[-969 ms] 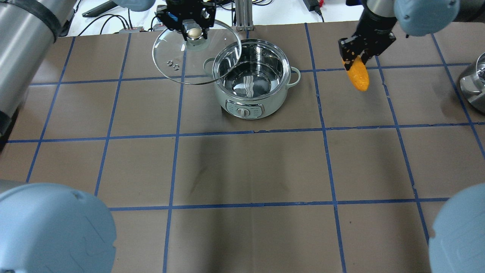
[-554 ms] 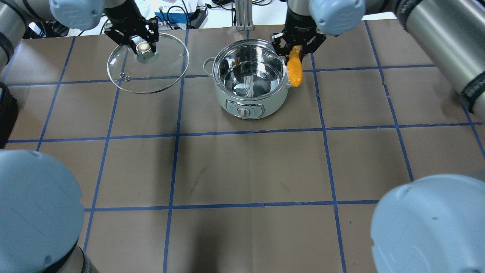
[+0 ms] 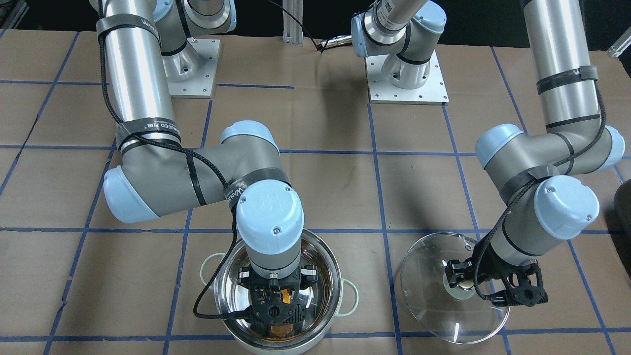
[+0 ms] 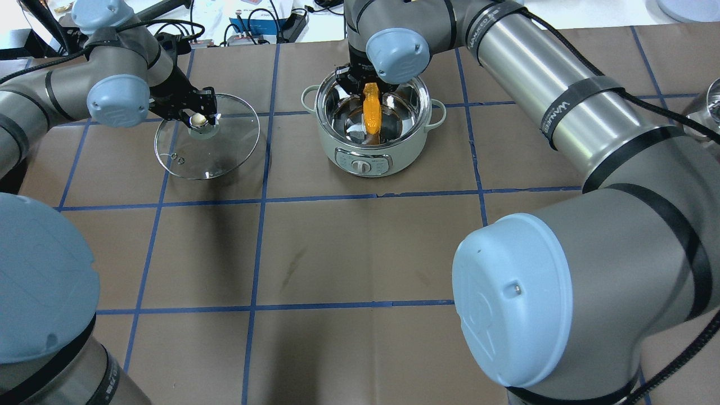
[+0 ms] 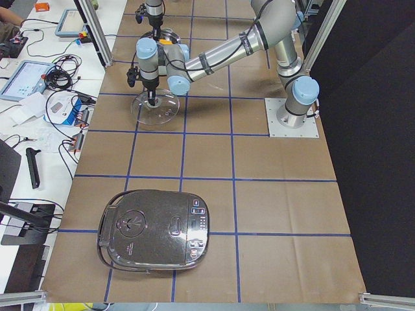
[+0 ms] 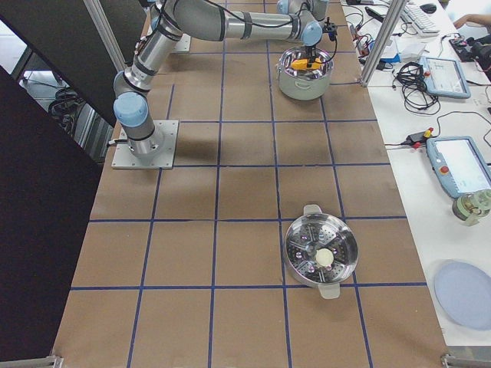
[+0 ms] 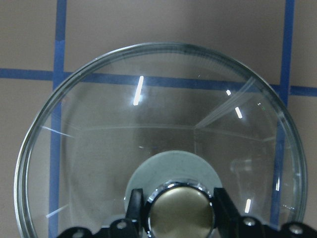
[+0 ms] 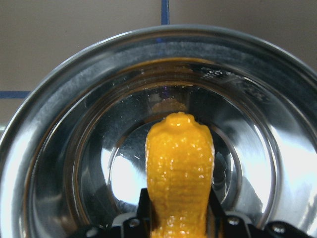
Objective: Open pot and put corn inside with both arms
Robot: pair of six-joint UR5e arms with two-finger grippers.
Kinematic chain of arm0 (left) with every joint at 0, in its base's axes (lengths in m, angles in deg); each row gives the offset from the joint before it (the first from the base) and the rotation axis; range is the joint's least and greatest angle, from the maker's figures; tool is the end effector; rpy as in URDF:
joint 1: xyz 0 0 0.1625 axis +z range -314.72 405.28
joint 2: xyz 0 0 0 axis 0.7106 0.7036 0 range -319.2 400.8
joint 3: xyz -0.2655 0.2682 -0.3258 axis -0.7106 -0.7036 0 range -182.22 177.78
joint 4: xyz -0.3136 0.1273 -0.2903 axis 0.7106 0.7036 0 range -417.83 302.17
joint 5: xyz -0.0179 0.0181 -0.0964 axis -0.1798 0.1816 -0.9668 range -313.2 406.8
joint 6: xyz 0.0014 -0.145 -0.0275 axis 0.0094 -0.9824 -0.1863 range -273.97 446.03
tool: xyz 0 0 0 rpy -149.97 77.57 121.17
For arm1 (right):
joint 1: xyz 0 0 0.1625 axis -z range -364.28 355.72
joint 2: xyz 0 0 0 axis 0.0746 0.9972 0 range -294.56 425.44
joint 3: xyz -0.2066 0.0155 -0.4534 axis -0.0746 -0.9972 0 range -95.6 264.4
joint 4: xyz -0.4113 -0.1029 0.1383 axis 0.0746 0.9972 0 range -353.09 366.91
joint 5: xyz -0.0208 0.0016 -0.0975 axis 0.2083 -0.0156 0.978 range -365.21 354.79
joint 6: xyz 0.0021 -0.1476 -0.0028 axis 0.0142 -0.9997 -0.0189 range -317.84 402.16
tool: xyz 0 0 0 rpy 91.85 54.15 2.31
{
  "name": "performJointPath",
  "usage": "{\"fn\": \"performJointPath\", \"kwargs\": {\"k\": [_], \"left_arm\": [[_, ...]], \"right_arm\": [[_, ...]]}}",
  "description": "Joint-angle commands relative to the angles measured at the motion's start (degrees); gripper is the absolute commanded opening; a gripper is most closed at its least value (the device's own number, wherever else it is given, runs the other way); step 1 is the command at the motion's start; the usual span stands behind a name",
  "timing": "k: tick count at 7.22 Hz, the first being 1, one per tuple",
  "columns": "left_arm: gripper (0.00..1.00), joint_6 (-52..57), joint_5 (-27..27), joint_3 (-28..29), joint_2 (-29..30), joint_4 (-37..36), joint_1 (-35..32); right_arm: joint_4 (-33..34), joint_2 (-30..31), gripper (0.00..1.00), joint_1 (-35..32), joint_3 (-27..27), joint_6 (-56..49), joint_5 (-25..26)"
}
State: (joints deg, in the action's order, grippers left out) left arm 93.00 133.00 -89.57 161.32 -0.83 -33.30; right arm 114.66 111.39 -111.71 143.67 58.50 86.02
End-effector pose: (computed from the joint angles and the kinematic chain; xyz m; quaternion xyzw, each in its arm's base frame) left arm 0.0067 -0.7554 0.2554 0.0373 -0.9977 0.0495 0.0256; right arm 0.3852 -0.7926 0.2833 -0.0091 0.9992 -0.0401 0.0010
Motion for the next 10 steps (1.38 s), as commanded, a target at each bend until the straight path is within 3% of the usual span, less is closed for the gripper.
{"fn": "performJointPath", "kwargs": {"k": [1, 2, 3, 4, 5, 6, 7, 8, 9, 10], "left_arm": [[0.25, -0.29, -0.16, -0.54, 1.56, -0.84, 0.19], [0.60, -0.29, -0.16, -0.54, 1.47, -1.01, 0.19], [0.80, -0.29, -2.07, -0.28, 1.38, -1.79, 0.19], [1.00, 0.50, -3.83, -0.19, 1.73, -7.63, 0.19], [1.00, -0.19, -3.93, -0.10, 1.91, -11.61, 0.19], [1.00, -0.29, -3.67, 1.38, -0.18, -5.99, -1.12], [1.00, -0.64, -2.02, 3.31, -3.94, 5.73, -2.26], [1.00, -1.25, 5.66, 5.50, -7.81, 16.11, -3.49], [1.00, -2.47, 7.73, 6.74, -12.80, 21.17, -5.94], [1.00, -4.57, 8.01, 7.71, -16.94, 26.10, -8.58]], "right_arm": [[1.49, -1.56, 0.32, -0.06, 1.45, 0.18, 1.23], [3.50, -1.39, 0.92, -0.06, 2.42, 0.79, 0.97], [3.43, -0.25, 0.95, 0.12, 2.43, -0.16, 1.06], [1.43, 3.85, 0.94, 0.29, 3.30, -0.95, 1.23], [-5.47, 10.59, 0.93, 1.43, 5.48, -3.83, 0.89], [-8.06, 17.10, 0.92, 3.88, 9.77, -6.56, 0.62], [-10.26, 25.60, 0.92, 7.29, 16.43, -11.19, -0.16], [-11.93, 34.04, 0.90, 10.72, 23.89, -15.85, -1.22], [-11.95, 41.08, 0.90, 12.15, 29.71, -16.60, -2.36], [-12.13, 44.81, 0.90, 12.25, 31.16, -16.69, -2.46]]}}
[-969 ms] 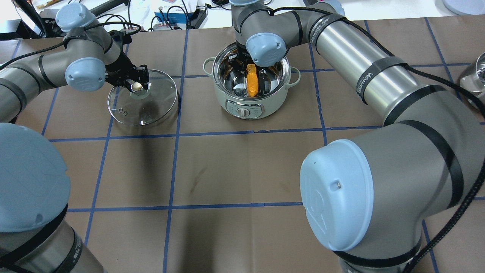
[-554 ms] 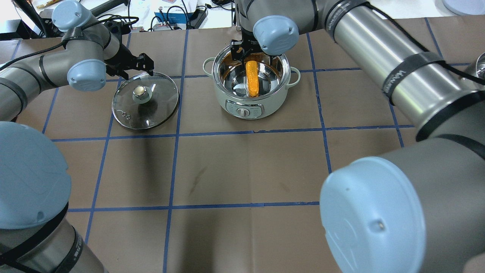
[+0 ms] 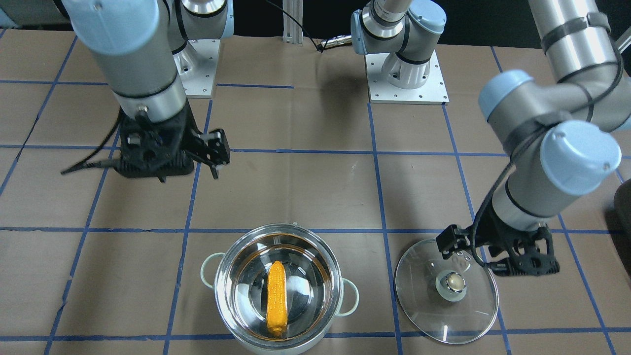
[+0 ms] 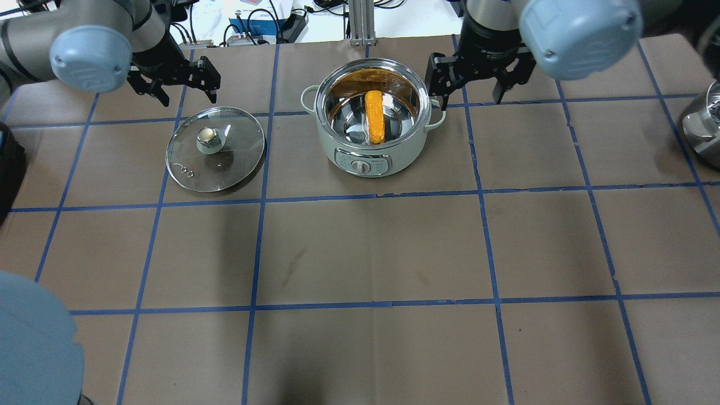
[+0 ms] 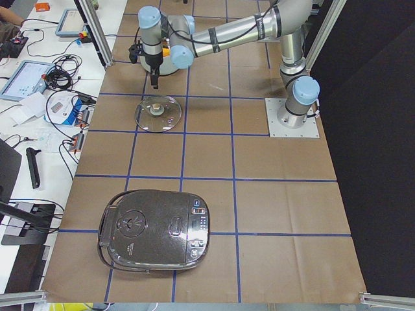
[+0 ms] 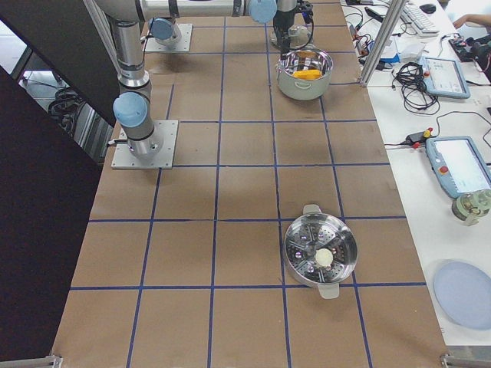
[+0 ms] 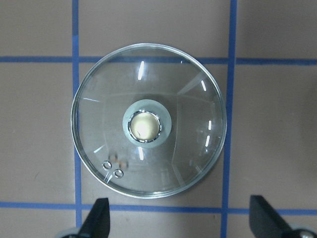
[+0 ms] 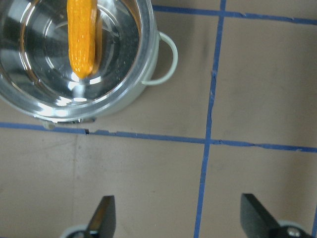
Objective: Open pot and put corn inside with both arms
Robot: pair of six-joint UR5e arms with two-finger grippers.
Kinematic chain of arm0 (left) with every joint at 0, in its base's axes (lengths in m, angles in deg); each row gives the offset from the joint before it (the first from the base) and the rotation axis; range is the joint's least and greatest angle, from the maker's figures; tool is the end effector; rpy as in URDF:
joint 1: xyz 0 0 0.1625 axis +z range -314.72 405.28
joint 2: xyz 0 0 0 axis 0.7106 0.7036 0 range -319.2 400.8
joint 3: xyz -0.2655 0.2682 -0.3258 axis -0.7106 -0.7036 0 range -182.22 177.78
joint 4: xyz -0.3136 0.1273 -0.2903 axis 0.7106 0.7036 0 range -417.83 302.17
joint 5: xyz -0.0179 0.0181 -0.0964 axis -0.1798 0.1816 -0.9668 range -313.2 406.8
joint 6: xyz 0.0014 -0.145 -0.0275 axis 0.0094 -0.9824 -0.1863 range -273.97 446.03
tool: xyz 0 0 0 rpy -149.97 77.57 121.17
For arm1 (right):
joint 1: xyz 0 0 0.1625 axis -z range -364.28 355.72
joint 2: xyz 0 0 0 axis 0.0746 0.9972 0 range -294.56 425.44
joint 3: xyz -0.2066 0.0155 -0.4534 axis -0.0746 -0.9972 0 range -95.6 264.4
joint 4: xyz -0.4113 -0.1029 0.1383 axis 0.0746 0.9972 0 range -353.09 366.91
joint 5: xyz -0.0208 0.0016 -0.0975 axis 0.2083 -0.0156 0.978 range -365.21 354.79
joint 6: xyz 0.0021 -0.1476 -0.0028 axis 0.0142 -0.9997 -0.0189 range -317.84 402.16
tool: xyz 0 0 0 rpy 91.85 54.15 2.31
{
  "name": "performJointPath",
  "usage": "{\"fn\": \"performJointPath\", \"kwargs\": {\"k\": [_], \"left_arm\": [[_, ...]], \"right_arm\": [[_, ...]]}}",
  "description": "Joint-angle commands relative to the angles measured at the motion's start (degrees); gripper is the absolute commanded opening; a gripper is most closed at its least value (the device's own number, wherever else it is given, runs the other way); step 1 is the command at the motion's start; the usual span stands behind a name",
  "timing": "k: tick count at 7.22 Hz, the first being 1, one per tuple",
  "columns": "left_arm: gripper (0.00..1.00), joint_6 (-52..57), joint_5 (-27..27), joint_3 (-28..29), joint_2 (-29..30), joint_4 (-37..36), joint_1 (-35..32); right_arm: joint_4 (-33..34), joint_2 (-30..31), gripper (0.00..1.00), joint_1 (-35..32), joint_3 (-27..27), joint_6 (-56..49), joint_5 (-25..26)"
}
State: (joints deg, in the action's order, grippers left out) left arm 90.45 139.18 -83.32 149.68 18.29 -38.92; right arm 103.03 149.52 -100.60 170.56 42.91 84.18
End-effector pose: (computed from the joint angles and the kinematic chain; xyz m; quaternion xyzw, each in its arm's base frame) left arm -0.0568 -0.6992 0.4202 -0.0128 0.9991 -0.0321 0.0237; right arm 0.1986 -0.5682 0.5027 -0.0487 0.9982 -0.0349 0.0075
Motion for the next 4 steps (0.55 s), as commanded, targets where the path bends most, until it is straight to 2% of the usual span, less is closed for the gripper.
{"fn": "performJointPath", "kwargs": {"k": [1, 3, 4], "left_arm": [[1.00, -3.18, 2.54, 1.65, -9.00, 11.81, -5.94], [1.00, -2.93, 1.76, 0.61, -13.06, 15.28, -9.04], [1.00, -1.01, 1.49, -0.45, -14.12, 15.81, -9.05]], "right_arm": [[-1.71, 6.45, 0.90, 1.48, 3.67, -1.62, -0.09], [-7.41, 6.54, 0.90, 2.71, 1.39, -2.68, -0.35], [-7.53, 6.54, 0.90, 2.45, 1.29, -2.68, -0.61]]}}
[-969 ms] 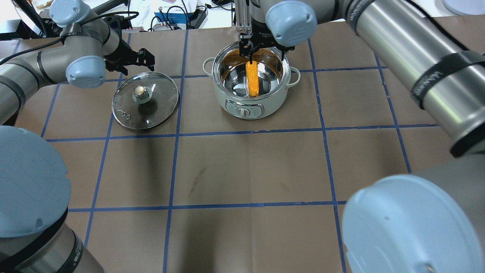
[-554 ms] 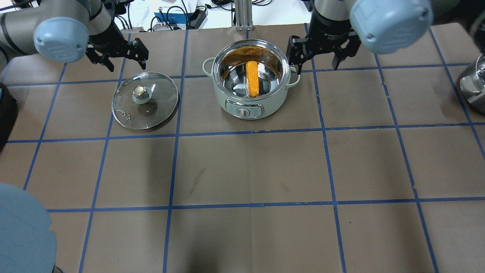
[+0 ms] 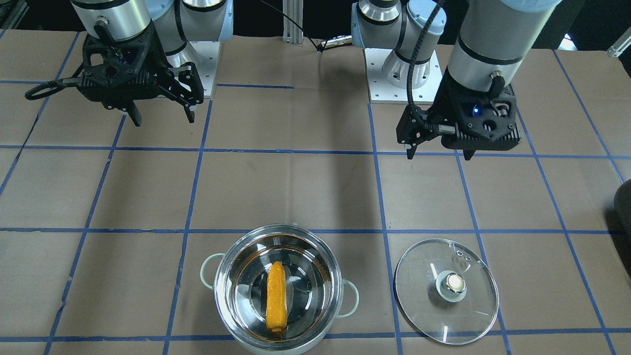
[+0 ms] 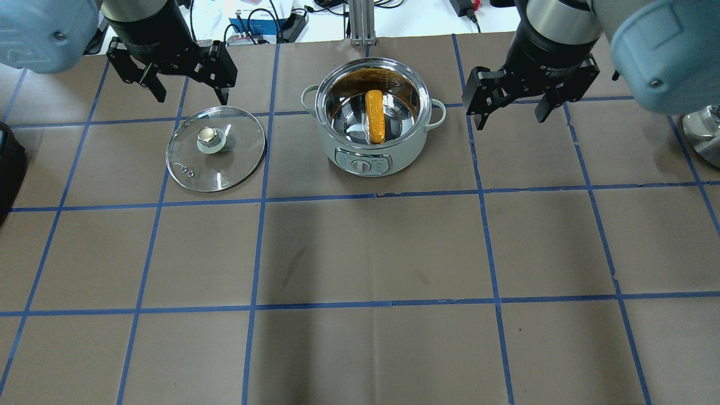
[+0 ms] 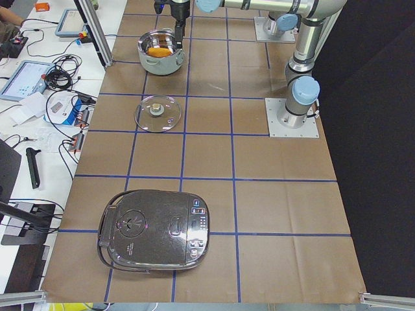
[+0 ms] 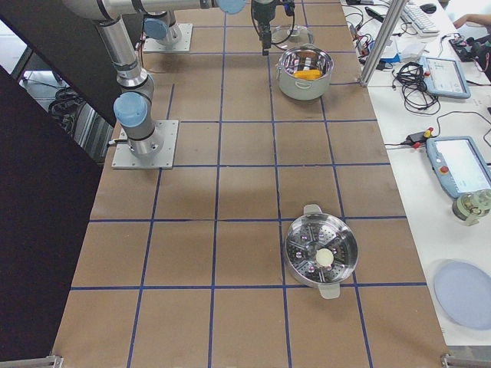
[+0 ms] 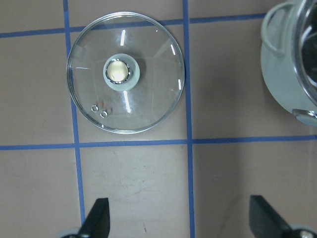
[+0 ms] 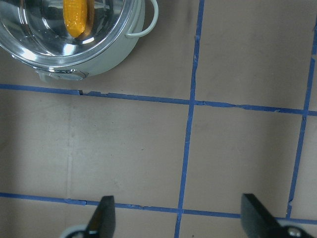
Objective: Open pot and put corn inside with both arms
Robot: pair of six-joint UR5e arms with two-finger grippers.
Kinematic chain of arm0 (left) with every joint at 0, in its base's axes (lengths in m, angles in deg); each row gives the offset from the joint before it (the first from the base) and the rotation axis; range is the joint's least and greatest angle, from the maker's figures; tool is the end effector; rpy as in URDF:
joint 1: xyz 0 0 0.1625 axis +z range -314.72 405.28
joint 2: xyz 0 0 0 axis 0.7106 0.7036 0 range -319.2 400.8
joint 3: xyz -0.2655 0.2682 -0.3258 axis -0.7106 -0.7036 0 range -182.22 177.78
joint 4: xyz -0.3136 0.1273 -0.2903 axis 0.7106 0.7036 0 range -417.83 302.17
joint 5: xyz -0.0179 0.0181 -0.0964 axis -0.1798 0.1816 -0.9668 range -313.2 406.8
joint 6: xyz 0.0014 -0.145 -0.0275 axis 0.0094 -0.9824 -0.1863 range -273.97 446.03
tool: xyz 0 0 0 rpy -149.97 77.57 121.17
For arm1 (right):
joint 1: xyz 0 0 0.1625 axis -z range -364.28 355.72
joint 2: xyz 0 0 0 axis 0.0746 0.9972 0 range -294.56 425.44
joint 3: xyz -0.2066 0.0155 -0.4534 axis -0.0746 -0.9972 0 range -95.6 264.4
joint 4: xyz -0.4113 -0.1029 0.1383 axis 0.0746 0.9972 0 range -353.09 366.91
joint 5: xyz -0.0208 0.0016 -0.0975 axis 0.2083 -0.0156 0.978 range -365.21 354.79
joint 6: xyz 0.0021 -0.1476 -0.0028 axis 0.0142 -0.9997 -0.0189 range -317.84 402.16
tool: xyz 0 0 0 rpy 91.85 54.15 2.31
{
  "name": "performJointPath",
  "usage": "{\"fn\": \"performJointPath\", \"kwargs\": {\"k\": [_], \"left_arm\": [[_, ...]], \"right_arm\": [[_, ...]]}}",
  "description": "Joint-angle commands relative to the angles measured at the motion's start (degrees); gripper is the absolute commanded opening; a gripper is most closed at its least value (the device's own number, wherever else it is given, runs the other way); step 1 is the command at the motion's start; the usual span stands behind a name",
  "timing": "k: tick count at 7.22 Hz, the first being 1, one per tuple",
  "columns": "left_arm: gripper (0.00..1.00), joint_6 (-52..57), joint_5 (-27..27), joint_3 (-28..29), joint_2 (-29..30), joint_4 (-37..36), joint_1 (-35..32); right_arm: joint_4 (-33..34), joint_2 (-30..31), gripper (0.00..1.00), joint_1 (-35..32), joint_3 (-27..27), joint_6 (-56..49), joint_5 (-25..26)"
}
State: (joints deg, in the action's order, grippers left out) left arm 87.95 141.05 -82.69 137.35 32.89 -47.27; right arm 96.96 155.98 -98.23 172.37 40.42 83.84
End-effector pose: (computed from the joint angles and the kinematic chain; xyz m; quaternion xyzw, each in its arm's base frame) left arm -0.1483 -0.5812 0.5368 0.0382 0.9984 -0.0200 0.0370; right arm 0.1716 -0.5162 0.5372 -0.0498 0.9985 -0.0227 0.0088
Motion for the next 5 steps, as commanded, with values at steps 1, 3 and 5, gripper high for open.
{"fn": "performJointPath", "kwargs": {"k": [1, 3, 5], "left_arm": [[1.00, 4.04, -0.64, -2.14, -2.06, 1.04, -0.78], [1.00, 0.14, -8.08, -2.76, -2.50, 0.77, -0.79], [1.00, -2.09, -7.51, -3.11, -2.59, 1.03, -0.61]], "right_arm": [[-1.11, 0.08, 0.90, -0.18, -0.61, -0.19, 0.16], [-1.28, -0.01, 0.90, -0.09, -0.61, -0.19, 0.07], [-1.37, -0.01, 0.90, -0.18, -0.52, -0.19, 0.16]]}}
